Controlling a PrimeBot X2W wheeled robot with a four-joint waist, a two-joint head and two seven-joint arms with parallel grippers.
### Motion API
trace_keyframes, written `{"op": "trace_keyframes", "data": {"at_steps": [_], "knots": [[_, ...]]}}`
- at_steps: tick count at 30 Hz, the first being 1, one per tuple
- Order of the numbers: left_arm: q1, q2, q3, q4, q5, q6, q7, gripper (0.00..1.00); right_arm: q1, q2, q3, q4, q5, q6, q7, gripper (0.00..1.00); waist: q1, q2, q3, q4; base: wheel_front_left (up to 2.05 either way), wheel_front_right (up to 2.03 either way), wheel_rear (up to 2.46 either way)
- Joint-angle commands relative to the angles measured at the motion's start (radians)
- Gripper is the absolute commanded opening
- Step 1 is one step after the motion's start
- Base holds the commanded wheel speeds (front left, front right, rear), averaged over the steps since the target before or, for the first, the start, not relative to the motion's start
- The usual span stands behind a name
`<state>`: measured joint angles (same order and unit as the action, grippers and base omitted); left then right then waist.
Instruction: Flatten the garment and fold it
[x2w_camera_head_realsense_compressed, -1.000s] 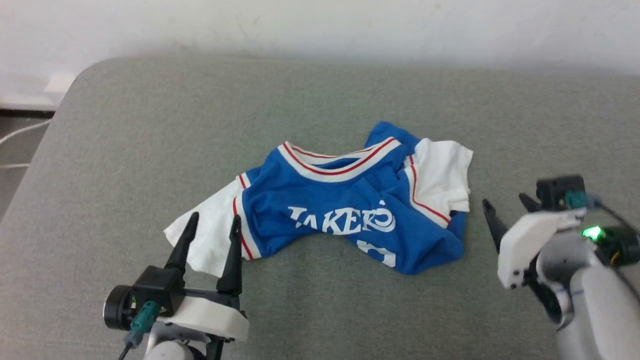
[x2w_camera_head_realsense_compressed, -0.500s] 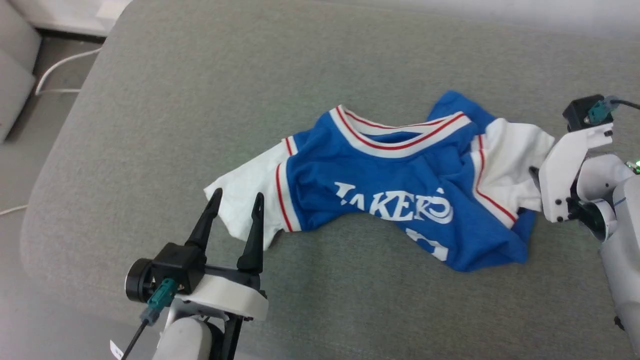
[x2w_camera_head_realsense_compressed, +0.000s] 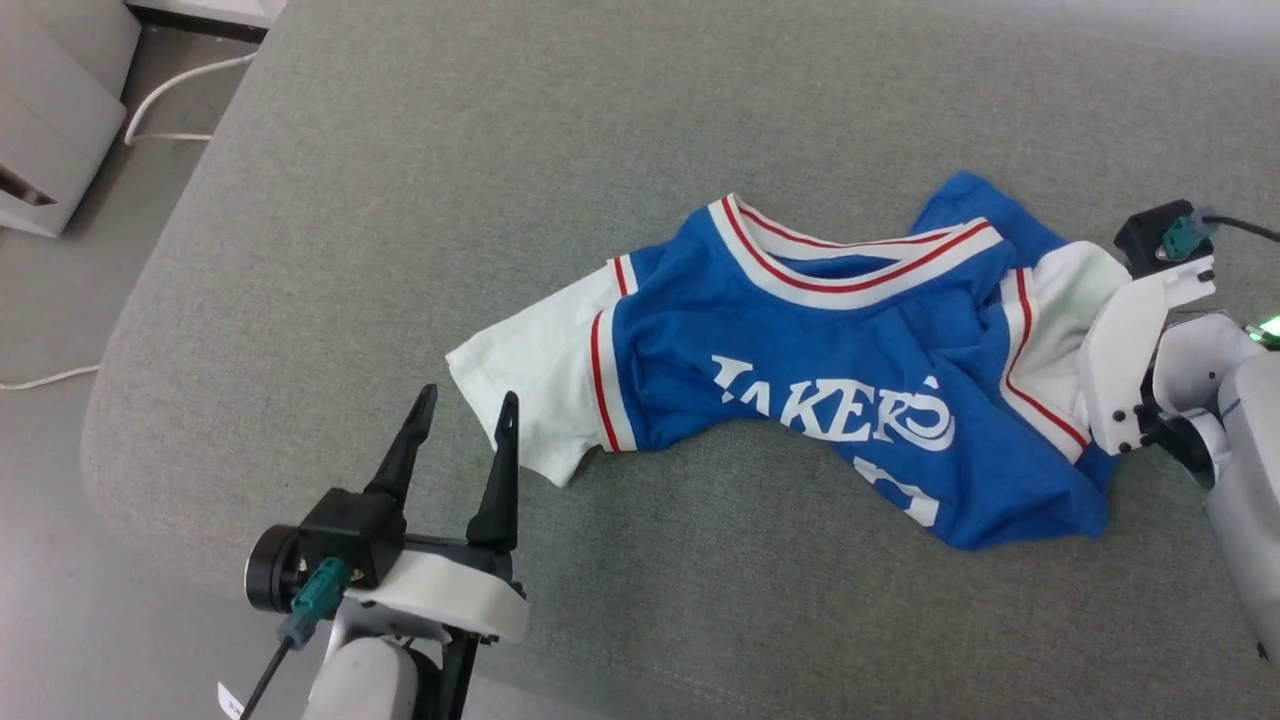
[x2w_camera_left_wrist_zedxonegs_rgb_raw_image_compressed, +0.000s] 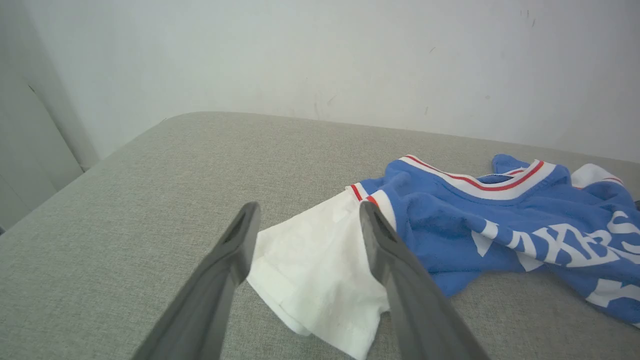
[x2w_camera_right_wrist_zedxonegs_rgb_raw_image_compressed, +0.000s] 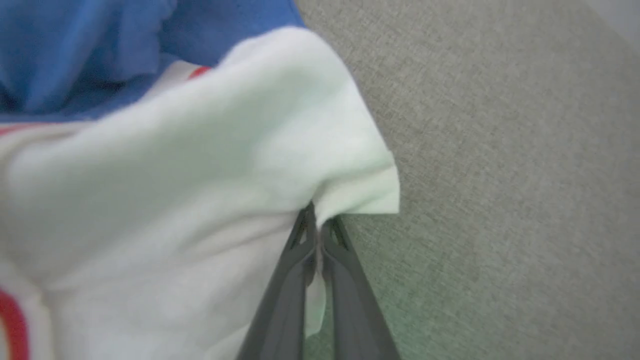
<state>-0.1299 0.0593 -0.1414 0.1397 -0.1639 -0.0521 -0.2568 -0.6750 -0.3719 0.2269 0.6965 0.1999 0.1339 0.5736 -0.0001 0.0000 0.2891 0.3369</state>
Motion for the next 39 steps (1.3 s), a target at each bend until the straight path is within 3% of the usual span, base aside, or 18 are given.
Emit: {"op": "trace_keyframes", "data": {"at_steps": [1,9,17,23,24,25,26,33,39], "knots": [[0.003,-0.006,0.01,0.006,0.01,-0.009,-0.005,1.0,0.05,-0.008,0.001,0.048,-0.016,-0.003,-0.027,0.0,0.0001,0.0,-0.049,-0.045,0.0,0.0,0.0],[0.041,-0.005,0.048,0.019,0.025,-0.021,-0.005,1.0,0.11,-0.003,-0.088,-0.072,-0.026,-0.003,-0.14,0.0,0.0001,0.0,-0.162,-0.166,0.0,0.0,0.0],[0.066,-0.005,0.072,0.011,0.029,-0.031,-0.005,1.0,0.323,0.011,-0.285,-0.312,-0.094,-0.003,-0.071,0.0,0.0001,0.0,-0.203,-0.259,0.0,0.0,0.0],[0.071,-0.006,0.086,0.02,0.022,-0.039,-0.005,1.0,0.49,0.106,-0.407,-0.427,-0.118,-0.003,-0.029,0.0,0.0001,0.0,-0.192,-0.304,0.0,0.0,0.0],[0.072,-0.005,0.087,0.024,0.021,-0.041,-0.005,1.0,0.503,0.118,-0.414,-0.427,-0.119,-0.003,-0.038,0.2,0.0001,0.0,-0.19,-0.309,0.0,0.0,0.0],[0.071,-0.003,0.088,0.028,0.022,-0.043,-0.005,1.0,0.516,0.123,-0.412,-0.423,-0.125,-0.003,-0.051,0.91,0.0001,0.0,-0.189,-0.314,0.0,0.0,0.0],[0.069,-0.001,0.089,0.034,0.023,-0.045,-0.005,1.0,0.525,0.123,-0.407,-0.418,-0.139,-0.003,-0.068,1.0,0.0001,0.0,-0.188,-0.318,0.0,0.0,0.0],[0.032,0.047,0.096,0.111,0.0,-0.058,0.024,1.0,0.521,0.211,-0.427,-0.474,-0.181,-0.003,-0.288,1.0,0.0001,0.0,-0.193,-0.354,0.0,0.0,0.0],[-0.045,0.136,0.091,0.113,0.001,-0.065,0.213,1.0,0.562,0.283,-0.431,-0.609,-0.173,-0.003,-0.442,1.0,0.0001,0.0,-0.17,-0.385,0.0,0.0,0.0]]}}
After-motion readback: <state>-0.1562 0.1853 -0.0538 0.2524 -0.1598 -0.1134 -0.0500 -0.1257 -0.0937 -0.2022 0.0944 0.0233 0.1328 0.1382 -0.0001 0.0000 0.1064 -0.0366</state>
